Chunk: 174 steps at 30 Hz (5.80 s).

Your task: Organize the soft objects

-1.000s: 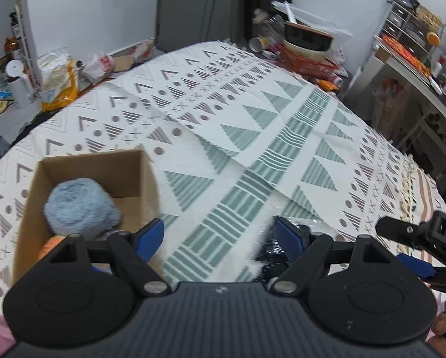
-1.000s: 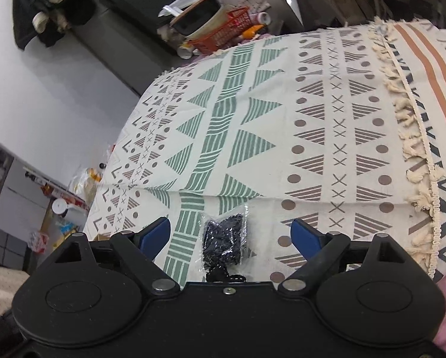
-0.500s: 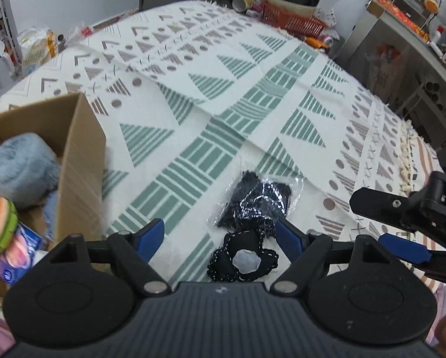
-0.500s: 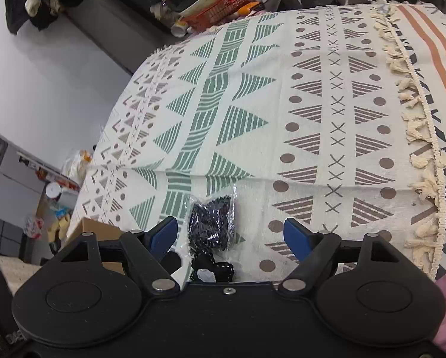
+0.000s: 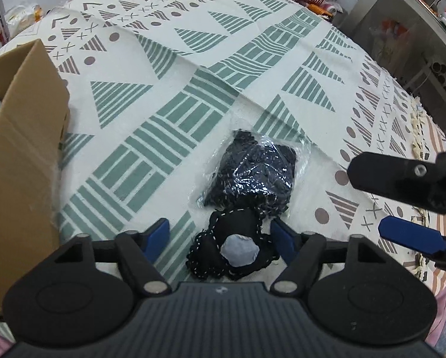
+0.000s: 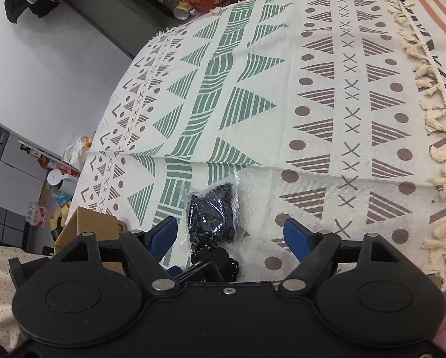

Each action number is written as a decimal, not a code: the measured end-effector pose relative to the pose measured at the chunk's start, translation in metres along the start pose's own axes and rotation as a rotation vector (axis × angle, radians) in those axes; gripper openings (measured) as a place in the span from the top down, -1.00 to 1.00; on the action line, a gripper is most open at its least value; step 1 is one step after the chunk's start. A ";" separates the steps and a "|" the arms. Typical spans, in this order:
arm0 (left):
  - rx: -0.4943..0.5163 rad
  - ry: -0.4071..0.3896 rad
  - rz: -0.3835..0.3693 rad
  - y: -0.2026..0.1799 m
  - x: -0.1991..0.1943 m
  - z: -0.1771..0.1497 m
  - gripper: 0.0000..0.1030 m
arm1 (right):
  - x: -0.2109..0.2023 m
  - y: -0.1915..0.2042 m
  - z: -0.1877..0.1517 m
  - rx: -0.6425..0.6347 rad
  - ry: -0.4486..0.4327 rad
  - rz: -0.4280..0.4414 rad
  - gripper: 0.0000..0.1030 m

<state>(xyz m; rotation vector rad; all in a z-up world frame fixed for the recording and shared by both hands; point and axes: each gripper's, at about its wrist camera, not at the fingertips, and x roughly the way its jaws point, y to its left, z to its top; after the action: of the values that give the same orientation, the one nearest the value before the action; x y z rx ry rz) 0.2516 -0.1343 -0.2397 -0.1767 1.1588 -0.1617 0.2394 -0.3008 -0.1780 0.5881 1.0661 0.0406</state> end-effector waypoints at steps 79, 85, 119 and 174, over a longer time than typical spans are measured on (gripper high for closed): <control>-0.082 -0.331 0.069 0.060 -0.155 0.025 0.66 | -0.019 0.076 -0.039 -0.207 -0.186 0.195 0.32; -0.100 -0.350 0.097 0.080 -0.166 0.029 0.66 | -0.019 0.092 -0.046 -0.255 -0.206 0.220 0.32; -0.295 -0.213 0.044 0.202 -0.103 0.026 0.54 | 0.007 0.181 -0.079 -0.502 -0.210 0.202 0.32; -0.141 -0.259 0.113 0.155 -0.227 -0.008 -0.63 | -0.112 0.159 -0.087 -0.423 -0.237 0.074 -1.00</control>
<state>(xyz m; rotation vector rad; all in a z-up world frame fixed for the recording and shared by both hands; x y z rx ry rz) 0.1612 0.0660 -0.0741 -0.2489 0.9189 0.0429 0.1504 -0.1626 -0.0422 0.2403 0.7740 0.2493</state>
